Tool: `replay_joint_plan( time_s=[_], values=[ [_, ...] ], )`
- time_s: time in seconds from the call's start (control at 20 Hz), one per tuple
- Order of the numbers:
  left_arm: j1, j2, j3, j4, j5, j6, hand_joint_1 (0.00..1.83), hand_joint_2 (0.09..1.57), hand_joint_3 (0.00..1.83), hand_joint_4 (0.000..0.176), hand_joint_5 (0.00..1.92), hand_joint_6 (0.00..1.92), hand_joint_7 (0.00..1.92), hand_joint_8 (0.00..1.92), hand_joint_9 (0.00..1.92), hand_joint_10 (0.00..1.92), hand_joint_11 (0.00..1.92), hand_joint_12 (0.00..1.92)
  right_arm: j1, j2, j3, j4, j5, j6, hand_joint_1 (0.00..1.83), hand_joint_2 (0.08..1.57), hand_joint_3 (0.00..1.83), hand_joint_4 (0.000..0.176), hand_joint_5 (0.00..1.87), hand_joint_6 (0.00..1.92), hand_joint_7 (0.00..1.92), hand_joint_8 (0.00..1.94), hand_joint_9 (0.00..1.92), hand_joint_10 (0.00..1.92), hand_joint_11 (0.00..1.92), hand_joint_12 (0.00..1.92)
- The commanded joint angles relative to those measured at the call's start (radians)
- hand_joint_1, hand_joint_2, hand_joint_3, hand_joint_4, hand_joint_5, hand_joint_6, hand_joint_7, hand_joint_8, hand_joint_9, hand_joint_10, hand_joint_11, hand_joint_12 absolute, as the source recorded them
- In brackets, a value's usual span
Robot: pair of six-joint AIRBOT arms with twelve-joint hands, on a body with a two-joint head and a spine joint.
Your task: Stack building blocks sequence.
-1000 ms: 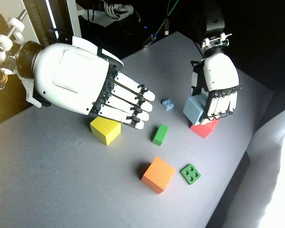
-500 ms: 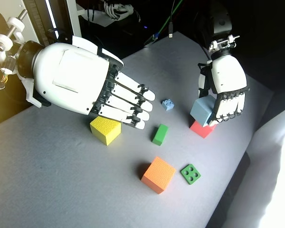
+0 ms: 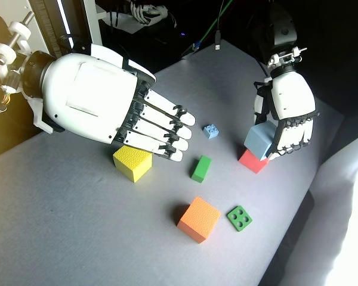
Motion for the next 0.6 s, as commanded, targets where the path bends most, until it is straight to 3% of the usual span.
replay_joint_plan(
  time_s=[0.0,0.25,0.35,0.4,0.45,0.55],
  values=[
    [-0.003,0.009,0.007,0.015,-0.032,0.001,1.38,1.14,0.00,0.000,0.97,0.66,0.98,1.10,0.82,1.52,0.48,1.61,0.015,0.012,-0.004,-0.002,0.116,0.012,0.06,1.34,0.00,0.000,0.29,0.01,0.30,0.00,0.27,0.01,0.00,0.64],
    [0.005,0.003,0.022,0.009,-0.019,0.001,1.39,1.10,0.00,0.000,1.06,0.52,1.05,0.99,0.85,1.43,0.45,1.54,0.015,0.012,-0.004,-0.002,0.116,0.013,0.08,1.34,0.00,0.000,0.29,0.00,0.31,0.00,0.28,0.01,0.00,0.69],
    [0.008,0.003,0.022,0.007,-0.018,0.001,1.38,1.12,0.00,0.000,1.00,0.65,1.02,1.03,0.84,1.43,0.43,1.55,0.015,0.012,-0.004,-0.002,0.116,0.013,0.08,1.34,0.00,0.000,0.28,0.01,0.30,0.01,0.27,0.01,0.00,0.69],
    [0.010,0.003,0.022,0.006,-0.018,0.001,1.39,1.10,0.00,0.000,1.05,0.56,1.05,0.99,0.86,1.41,0.46,1.53,0.015,0.012,-0.004,-0.002,0.116,0.013,0.10,1.34,0.00,0.000,0.28,0.00,0.30,0.00,0.27,0.00,0.00,0.69],
    [0.012,0.003,0.023,0.004,-0.018,0.001,1.38,1.12,0.00,0.000,0.99,0.69,1.00,1.06,0.81,1.40,0.45,1.49,0.016,0.012,-0.004,-0.002,0.116,0.013,0.09,1.34,0.00,0.000,0.29,0.00,0.29,0.00,0.26,0.00,0.00,0.68],
    [0.015,0.003,0.024,0.004,-0.016,0.001,1.38,1.13,0.00,0.000,0.98,0.69,1.00,1.07,0.81,1.46,0.41,1.56,0.016,0.012,-0.004,-0.002,0.116,0.013,0.09,1.34,0.00,0.000,0.29,0.00,0.30,0.00,0.26,0.00,0.00,0.66]
  ],
)
